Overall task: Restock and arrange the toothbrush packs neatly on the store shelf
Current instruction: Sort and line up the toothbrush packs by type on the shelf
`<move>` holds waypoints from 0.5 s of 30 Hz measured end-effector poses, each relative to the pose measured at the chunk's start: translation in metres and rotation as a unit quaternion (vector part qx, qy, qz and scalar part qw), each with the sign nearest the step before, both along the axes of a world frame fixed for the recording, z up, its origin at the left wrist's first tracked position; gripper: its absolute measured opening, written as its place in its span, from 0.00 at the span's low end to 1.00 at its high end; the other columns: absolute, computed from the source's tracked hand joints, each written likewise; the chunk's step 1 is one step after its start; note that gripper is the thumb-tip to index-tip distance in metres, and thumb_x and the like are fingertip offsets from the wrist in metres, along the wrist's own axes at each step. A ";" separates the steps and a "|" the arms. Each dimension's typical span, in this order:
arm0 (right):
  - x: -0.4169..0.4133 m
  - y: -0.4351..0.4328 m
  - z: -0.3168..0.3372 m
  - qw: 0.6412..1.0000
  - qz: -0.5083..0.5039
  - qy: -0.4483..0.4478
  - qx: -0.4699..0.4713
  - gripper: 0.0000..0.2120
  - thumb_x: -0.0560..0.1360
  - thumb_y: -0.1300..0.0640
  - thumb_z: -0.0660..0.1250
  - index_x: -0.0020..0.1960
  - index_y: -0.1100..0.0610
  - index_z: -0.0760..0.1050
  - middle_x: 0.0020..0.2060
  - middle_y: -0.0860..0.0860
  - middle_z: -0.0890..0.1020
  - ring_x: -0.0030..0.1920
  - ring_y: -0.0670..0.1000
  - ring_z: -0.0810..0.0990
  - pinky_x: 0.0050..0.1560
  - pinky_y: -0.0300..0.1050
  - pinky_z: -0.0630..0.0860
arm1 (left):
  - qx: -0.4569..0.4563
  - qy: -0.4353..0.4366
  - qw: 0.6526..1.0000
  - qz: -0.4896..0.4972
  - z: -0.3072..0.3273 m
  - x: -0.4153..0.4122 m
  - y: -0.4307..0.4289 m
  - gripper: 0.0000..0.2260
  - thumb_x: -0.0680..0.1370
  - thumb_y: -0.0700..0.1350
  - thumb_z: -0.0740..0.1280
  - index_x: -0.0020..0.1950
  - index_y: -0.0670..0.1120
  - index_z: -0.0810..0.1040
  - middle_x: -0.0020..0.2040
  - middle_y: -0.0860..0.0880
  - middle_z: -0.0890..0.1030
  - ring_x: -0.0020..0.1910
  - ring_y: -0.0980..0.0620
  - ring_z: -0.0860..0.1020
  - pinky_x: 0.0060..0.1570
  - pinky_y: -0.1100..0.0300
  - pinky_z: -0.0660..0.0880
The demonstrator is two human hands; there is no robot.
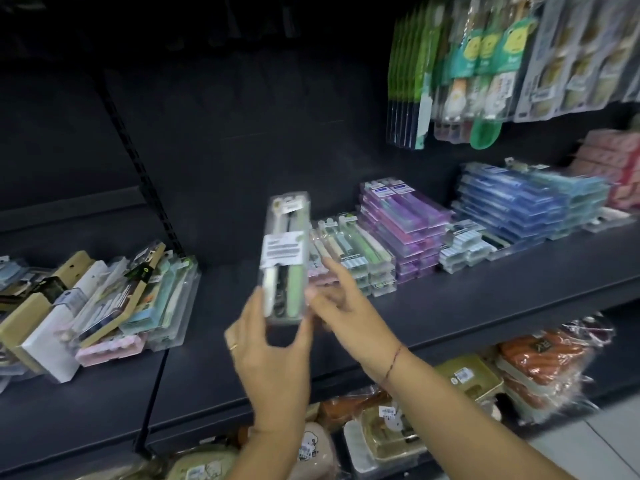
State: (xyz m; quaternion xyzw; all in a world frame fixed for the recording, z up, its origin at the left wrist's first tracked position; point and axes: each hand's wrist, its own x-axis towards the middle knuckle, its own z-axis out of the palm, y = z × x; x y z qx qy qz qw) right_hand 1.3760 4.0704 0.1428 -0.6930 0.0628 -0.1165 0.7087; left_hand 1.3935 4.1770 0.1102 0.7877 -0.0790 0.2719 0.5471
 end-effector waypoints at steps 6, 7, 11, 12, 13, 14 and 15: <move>-0.026 -0.083 0.031 0.982 -0.166 -0.046 0.073 0.15 0.79 0.62 0.65 0.64 0.55 0.68 0.52 0.56 0.82 0.43 0.49 0.84 0.34 0.41 0.81 | 0.077 -0.032 0.975 -0.207 0.027 -0.018 -0.099 0.34 0.75 0.54 0.70 0.77 0.50 0.61 0.72 0.53 0.69 0.69 0.55 0.63 0.67 0.63 0.65; -0.031 -0.109 0.033 0.977 -0.202 -0.039 0.062 0.13 0.79 0.61 0.64 0.63 0.57 0.68 0.51 0.57 0.81 0.39 0.50 0.83 0.29 0.40 0.79 | 0.127 -0.040 0.965 -0.226 0.030 -0.018 -0.113 0.35 0.76 0.61 0.64 0.79 0.50 0.57 0.75 0.53 0.65 0.72 0.54 0.60 0.71 0.59 0.61; -0.049 -0.214 0.038 0.952 -0.303 0.027 -0.010 0.06 0.81 0.55 0.63 0.56 0.57 0.71 0.39 0.56 0.78 0.20 0.45 0.75 0.18 0.34 0.64 | 0.308 -0.069 0.914 -0.257 0.046 0.015 -0.164 0.34 0.79 0.67 0.49 0.81 0.50 0.49 0.81 0.53 0.50 0.79 0.53 0.46 0.76 0.52 0.43; -0.052 -0.236 0.037 0.949 -0.311 0.050 -0.017 0.07 0.81 0.54 0.62 0.55 0.57 0.72 0.37 0.55 0.76 0.19 0.44 0.73 0.19 0.33 0.62 | 0.338 -0.070 0.902 -0.260 0.050 0.028 -0.176 0.33 0.81 0.65 0.50 0.81 0.50 0.48 0.81 0.52 0.48 0.79 0.52 0.44 0.76 0.53 0.40; -0.053 -0.255 0.034 0.947 -0.312 0.072 -0.019 0.08 0.81 0.52 0.62 0.54 0.57 0.74 0.35 0.54 0.75 0.18 0.43 0.71 0.19 0.33 0.61 | 0.367 -0.073 0.891 -0.257 0.053 0.039 -0.188 0.32 0.82 0.63 0.51 0.81 0.50 0.48 0.81 0.51 0.47 0.79 0.52 0.42 0.76 0.53 0.39; -0.052 -0.269 0.031 0.946 -0.311 0.090 -0.015 0.09 0.81 0.51 0.62 0.54 0.57 0.75 0.33 0.53 0.74 0.18 0.43 0.70 0.20 0.33 0.61 | 0.396 -0.075 0.879 -0.253 0.054 0.050 -0.198 0.31 0.82 0.62 0.51 0.81 0.50 0.48 0.81 0.50 0.47 0.79 0.51 0.42 0.76 0.53 0.38; -0.050 -0.280 0.027 0.945 -0.310 0.101 -0.008 0.10 0.81 0.50 0.62 0.53 0.57 0.75 0.33 0.53 0.74 0.19 0.44 0.70 0.20 0.33 0.62 | 0.423 -0.073 0.868 -0.251 0.055 0.059 -0.207 0.31 0.82 0.62 0.50 0.81 0.49 0.48 0.81 0.50 0.47 0.79 0.50 0.42 0.76 0.53 0.38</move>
